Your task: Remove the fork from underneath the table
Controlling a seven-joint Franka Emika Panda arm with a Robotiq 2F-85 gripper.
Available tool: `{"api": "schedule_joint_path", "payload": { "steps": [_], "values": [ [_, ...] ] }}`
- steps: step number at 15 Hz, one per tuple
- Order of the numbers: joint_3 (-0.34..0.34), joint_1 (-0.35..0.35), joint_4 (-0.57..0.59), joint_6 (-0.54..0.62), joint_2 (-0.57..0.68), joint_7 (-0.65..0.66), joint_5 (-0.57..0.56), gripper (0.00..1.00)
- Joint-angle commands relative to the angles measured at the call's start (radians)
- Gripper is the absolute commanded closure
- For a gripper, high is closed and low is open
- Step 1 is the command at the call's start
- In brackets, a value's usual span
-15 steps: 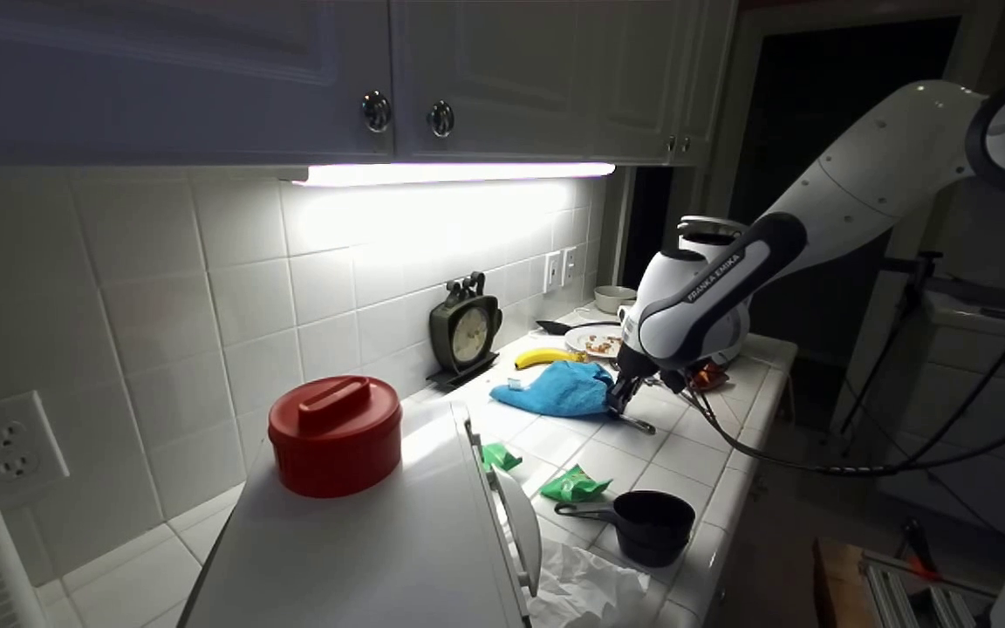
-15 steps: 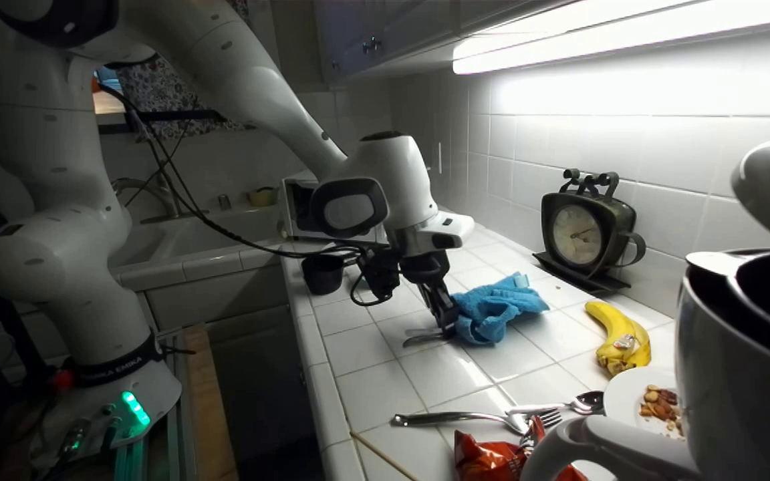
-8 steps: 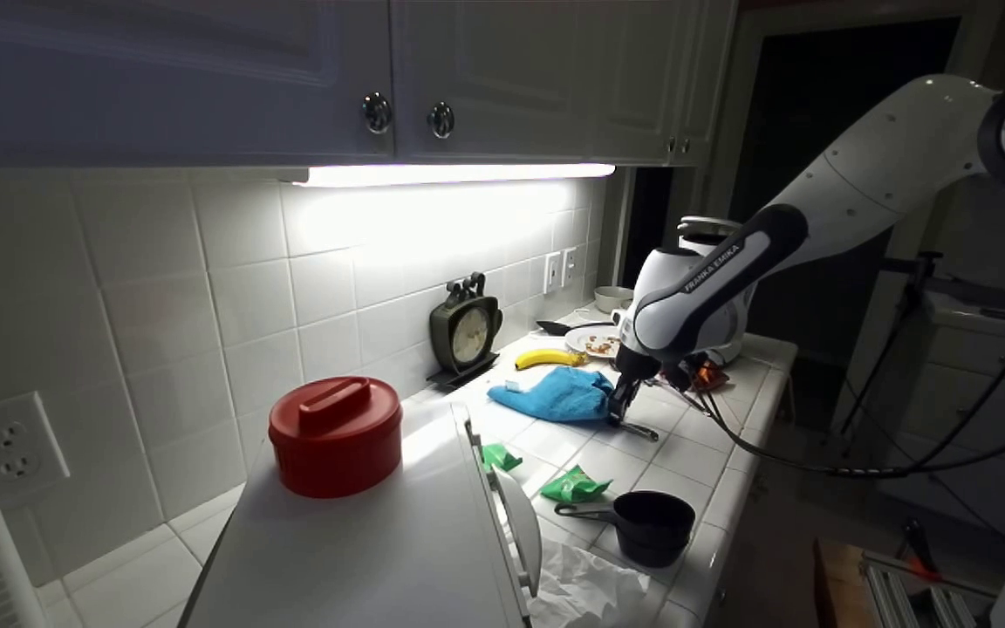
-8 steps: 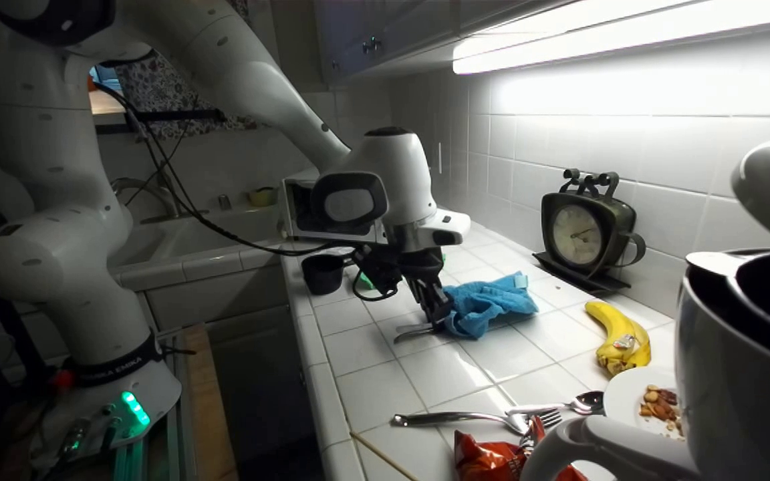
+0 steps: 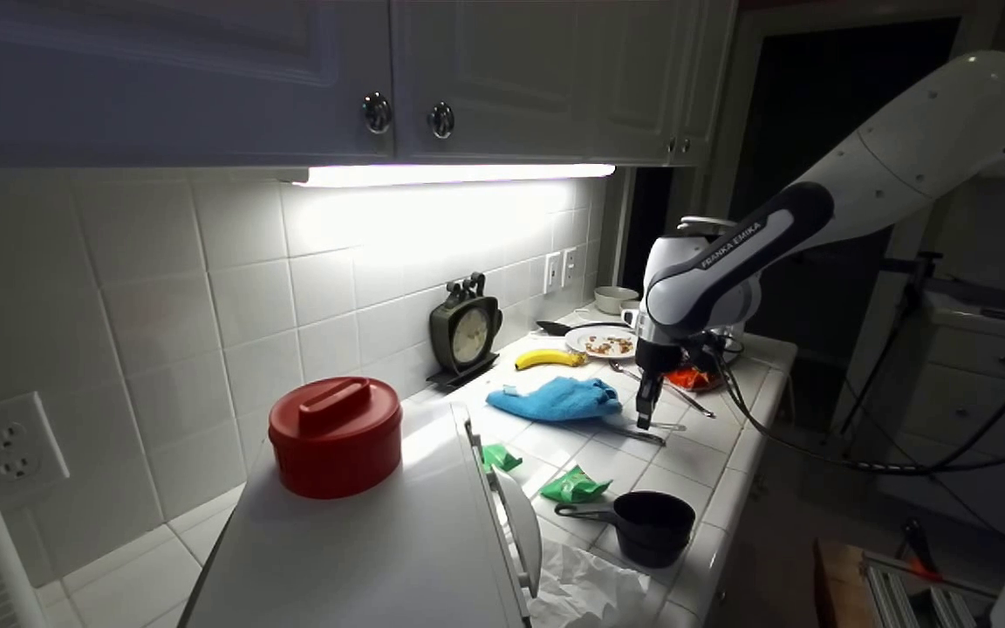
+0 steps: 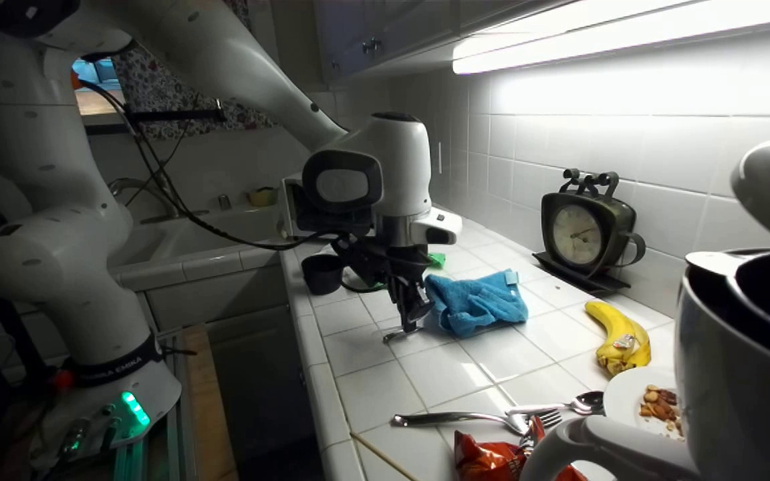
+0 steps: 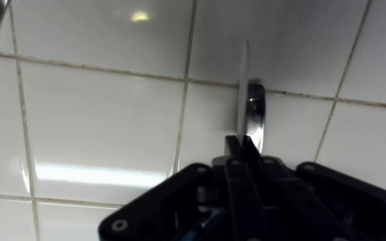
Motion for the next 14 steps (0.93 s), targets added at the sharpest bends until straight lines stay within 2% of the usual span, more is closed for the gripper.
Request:
{"api": "schedule_joint_path", "payload": {
  "steps": [1,5,10,14],
  "values": [
    [-0.037,0.003,-0.004,-0.088,-0.031,0.032,-0.098,0.95],
    [-0.088,0.002,-0.003,-0.087,-0.028,0.238,-0.304,0.95],
    [-0.131,-0.009,0.024,-0.093,0.011,0.397,-0.386,0.94],
    [-0.156,-0.022,0.047,-0.077,0.044,0.473,-0.369,0.95]
  ]
}}
